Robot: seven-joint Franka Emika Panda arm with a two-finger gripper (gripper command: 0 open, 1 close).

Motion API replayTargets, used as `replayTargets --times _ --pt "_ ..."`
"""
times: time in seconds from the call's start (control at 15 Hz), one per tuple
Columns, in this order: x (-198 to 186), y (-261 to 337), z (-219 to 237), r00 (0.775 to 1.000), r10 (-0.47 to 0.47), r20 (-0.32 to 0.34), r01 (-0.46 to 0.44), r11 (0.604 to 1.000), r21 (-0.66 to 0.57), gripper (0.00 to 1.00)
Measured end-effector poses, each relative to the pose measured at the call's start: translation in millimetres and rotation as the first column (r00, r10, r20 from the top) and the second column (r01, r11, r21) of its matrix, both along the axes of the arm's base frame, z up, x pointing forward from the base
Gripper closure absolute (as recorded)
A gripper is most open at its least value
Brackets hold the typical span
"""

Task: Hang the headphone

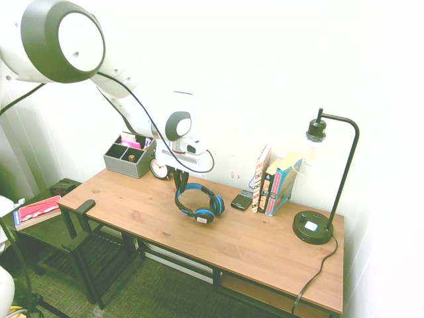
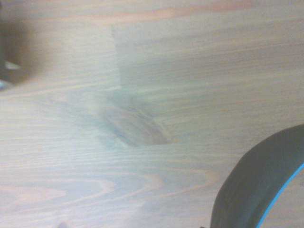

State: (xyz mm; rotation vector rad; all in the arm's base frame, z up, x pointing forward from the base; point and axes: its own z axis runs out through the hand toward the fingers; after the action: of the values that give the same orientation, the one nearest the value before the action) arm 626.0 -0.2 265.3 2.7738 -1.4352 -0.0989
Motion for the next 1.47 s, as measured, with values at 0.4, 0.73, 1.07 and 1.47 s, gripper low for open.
replayTargets --times 0.4,0.73,1.07,1.47 --pt "-75 79 102 1.0 -0.007 -0.009 0.007 0.999 0.042 1.0" --pt "-171 214 34 0.989 0.141 -0.046 -0.139 0.989 0.042 1.0" --pt "-232 307 -60 0.969 0.24 -0.067 -0.238 0.971 0.035 1.0" --pt "-275 354 -122 0.939 0.312 -0.141 -0.314 0.949 0.01 1.0"
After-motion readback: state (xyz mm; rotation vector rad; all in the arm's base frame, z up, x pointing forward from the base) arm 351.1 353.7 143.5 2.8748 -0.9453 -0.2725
